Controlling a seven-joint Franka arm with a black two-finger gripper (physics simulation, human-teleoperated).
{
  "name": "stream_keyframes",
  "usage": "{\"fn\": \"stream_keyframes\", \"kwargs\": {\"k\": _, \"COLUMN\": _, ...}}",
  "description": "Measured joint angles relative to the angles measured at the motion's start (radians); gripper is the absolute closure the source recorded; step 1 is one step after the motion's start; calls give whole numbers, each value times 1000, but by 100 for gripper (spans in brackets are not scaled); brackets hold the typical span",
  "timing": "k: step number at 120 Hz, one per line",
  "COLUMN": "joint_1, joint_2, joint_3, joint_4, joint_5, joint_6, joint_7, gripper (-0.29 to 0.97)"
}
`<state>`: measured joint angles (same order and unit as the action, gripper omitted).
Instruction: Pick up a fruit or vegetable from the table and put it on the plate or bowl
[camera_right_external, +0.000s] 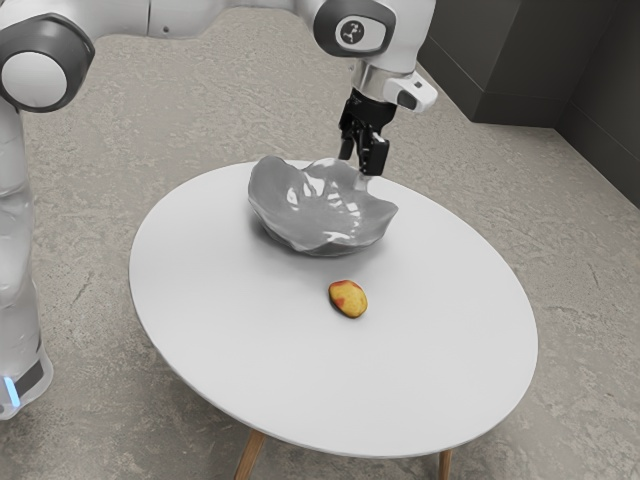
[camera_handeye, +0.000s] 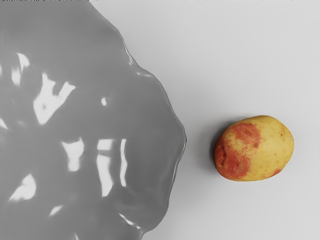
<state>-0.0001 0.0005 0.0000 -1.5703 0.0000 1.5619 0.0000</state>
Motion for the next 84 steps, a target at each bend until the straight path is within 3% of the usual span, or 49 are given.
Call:
{"fn": "stream_keyframes", "kwargs": {"k": 5, "joint_1": 45, "joint_2": 229, "joint_3": -65, "joint_4": 341, "joint_5": 71, "joint_6": -36, "joint_7": 5, "gripper": 0}}
{"fn": "stream_keyframes", "kwargs": {"k": 12, "joint_1": 52, "joint_2": 360, "joint_3": -103, "joint_4": 534, "joint_5": 138, "joint_6": -76, "joint_7": 11, "gripper": 0}}
{"fn": "stream_keyframes", "kwargs": {"k": 25, "joint_1": 58, "joint_2": 418, "joint_3": -119, "joint_4": 621, "joint_5": 203, "joint_6": -125, "joint_7": 22, "gripper": 0}}
{"fn": "stream_keyframes", "kwargs": {"k": 39, "joint_1": 62, "joint_2": 425, "joint_3": -118, "joint_4": 633, "joint_5": 220, "joint_6": -155, "joint_7": 31, "gripper": 0}}
{"fn": "stream_keyframes", "kwargs": {"k": 51, "joint_1": 86, "joint_2": 406, "joint_3": -113, "joint_4": 660, "joint_5": 172, "joint_6": -169, "joint_7": 49, "gripper": 0}}
{"fn": "stream_keyframes", "kwargs": {"k": 62, "joint_1": 105, "joint_2": 416, "joint_3": -109, "joint_4": 672, "joint_5": 83, "joint_6": -145, "joint_7": 84, "gripper": 0}}
{"fn": "stream_keyframes", "kwargs": {"k": 84, "joint_1": 221, "joint_2": 554, "joint_3": -110, "joint_4": 674, "joint_5": -79, "joint_6": -74, "joint_7": 189, "gripper": 0}}
